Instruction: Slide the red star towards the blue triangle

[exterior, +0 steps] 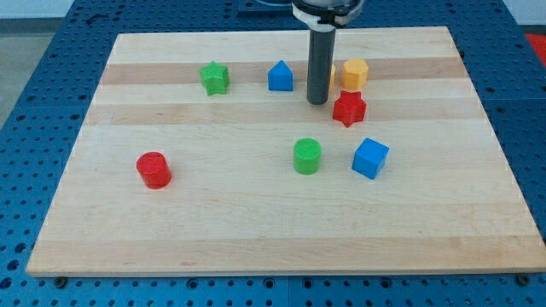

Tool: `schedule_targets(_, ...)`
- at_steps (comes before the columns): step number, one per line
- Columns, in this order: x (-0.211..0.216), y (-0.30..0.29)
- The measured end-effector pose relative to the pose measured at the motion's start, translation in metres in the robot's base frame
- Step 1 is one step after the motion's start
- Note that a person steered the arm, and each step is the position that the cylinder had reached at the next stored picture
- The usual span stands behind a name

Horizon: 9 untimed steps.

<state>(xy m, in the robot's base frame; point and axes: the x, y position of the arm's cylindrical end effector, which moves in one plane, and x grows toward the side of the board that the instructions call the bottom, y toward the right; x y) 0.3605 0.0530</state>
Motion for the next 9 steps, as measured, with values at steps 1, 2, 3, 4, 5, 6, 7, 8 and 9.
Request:
schedule_targets(1, -0.007, 0.000)
schedule_targets(2, -0.010, -0.001)
schedule_targets(3, -0.011, -0.001)
schedule_targets(4, -0.002, -0.001)
schedule_targets(5, 0.026, -0.001)
schedule_targets(6, 0.048, -0.001)
schedule_targets(7, 0.072, 0.011)
schedule_targets(8, 0.079, 0.048)
schedule_targets(9, 0.070, 0.086)
